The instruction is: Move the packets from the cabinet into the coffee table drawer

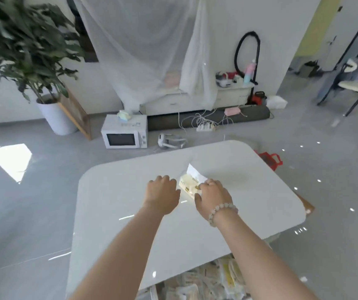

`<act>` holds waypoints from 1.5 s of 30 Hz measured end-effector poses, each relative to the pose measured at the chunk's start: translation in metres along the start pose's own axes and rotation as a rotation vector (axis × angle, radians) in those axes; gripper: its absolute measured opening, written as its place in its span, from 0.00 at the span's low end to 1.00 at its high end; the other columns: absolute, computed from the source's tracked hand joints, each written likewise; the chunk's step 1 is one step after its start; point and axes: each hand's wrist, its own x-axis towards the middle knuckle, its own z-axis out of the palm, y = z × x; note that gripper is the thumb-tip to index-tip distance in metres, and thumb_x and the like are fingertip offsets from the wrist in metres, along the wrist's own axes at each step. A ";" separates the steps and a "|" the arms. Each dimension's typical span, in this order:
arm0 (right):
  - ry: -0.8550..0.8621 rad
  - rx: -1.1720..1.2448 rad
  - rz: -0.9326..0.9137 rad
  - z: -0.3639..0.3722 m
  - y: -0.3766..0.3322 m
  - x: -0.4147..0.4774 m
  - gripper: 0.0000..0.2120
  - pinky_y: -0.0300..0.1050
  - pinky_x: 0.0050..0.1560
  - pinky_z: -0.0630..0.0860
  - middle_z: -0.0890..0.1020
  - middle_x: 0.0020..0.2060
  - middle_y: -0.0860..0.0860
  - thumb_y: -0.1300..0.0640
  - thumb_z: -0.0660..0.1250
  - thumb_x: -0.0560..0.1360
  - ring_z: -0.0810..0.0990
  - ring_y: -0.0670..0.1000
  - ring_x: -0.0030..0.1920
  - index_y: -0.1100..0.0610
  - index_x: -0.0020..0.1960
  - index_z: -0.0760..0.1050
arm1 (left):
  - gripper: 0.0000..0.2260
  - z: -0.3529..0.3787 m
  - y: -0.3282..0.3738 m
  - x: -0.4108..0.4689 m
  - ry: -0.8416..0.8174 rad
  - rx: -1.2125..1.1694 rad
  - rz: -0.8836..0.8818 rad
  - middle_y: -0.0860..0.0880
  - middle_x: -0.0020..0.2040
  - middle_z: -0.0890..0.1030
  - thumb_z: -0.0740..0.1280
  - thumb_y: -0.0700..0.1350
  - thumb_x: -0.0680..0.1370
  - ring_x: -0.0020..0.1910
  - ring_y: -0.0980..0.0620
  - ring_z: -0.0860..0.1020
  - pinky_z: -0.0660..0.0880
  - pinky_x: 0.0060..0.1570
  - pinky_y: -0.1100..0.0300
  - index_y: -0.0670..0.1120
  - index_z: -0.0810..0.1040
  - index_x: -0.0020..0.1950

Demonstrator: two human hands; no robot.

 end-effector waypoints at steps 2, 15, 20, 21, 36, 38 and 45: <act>0.090 0.026 -0.094 -0.035 -0.036 0.007 0.18 0.45 0.62 0.68 0.71 0.65 0.51 0.52 0.54 0.80 0.64 0.52 0.68 0.57 0.65 0.72 | 0.17 -0.036 -0.028 -0.013 0.055 -0.010 -0.086 0.48 0.61 0.75 0.52 0.52 0.82 0.61 0.48 0.72 0.67 0.56 0.56 0.47 0.72 0.65; 0.052 -0.023 -0.713 -0.067 -0.320 -0.056 0.18 0.47 0.62 0.68 0.71 0.65 0.54 0.55 0.51 0.80 0.65 0.53 0.67 0.58 0.65 0.72 | 0.18 -0.083 -0.234 -0.218 0.166 -0.102 -0.745 0.46 0.57 0.78 0.51 0.51 0.82 0.59 0.45 0.74 0.70 0.52 0.55 0.44 0.76 0.58; 0.026 -0.065 -0.887 -0.059 -0.434 -0.113 0.19 0.46 0.63 0.67 0.70 0.66 0.54 0.56 0.51 0.81 0.64 0.53 0.69 0.59 0.68 0.70 | 0.18 -0.088 -0.311 -0.315 0.205 -0.101 -0.917 0.45 0.59 0.77 0.50 0.50 0.83 0.60 0.45 0.74 0.70 0.55 0.55 0.44 0.75 0.60; 0.020 -0.068 -0.921 -0.057 -0.458 -0.127 0.19 0.46 0.63 0.66 0.69 0.67 0.54 0.56 0.51 0.81 0.64 0.53 0.69 0.58 0.68 0.69 | 0.18 -0.090 -0.327 -0.336 0.207 -0.085 -0.954 0.45 0.60 0.77 0.50 0.50 0.83 0.60 0.45 0.74 0.70 0.55 0.55 0.44 0.75 0.61; 0.026 -0.197 -1.555 0.002 -0.703 -0.355 0.18 0.50 0.64 0.67 0.71 0.65 0.55 0.54 0.52 0.81 0.67 0.55 0.67 0.59 0.67 0.69 | 0.18 -0.056 -0.439 -0.648 0.146 -0.082 -1.585 0.46 0.61 0.77 0.50 0.51 0.83 0.60 0.44 0.75 0.71 0.52 0.55 0.45 0.74 0.63; 0.020 -0.200 -1.650 0.007 -0.725 -0.385 0.18 0.49 0.64 0.67 0.71 0.66 0.56 0.54 0.52 0.81 0.67 0.55 0.67 0.59 0.68 0.68 | 0.18 -0.049 -0.442 -0.683 0.149 -0.095 -1.675 0.46 0.62 0.77 0.50 0.51 0.83 0.60 0.44 0.75 0.71 0.53 0.55 0.45 0.73 0.63; -0.004 -0.197 -1.941 0.038 -0.801 -0.490 0.18 0.48 0.62 0.68 0.73 0.63 0.57 0.54 0.53 0.81 0.69 0.55 0.66 0.60 0.66 0.70 | 0.18 -0.028 -0.451 -0.799 0.113 -0.116 -1.983 0.46 0.63 0.76 0.51 0.51 0.82 0.63 0.45 0.73 0.71 0.56 0.54 0.45 0.74 0.62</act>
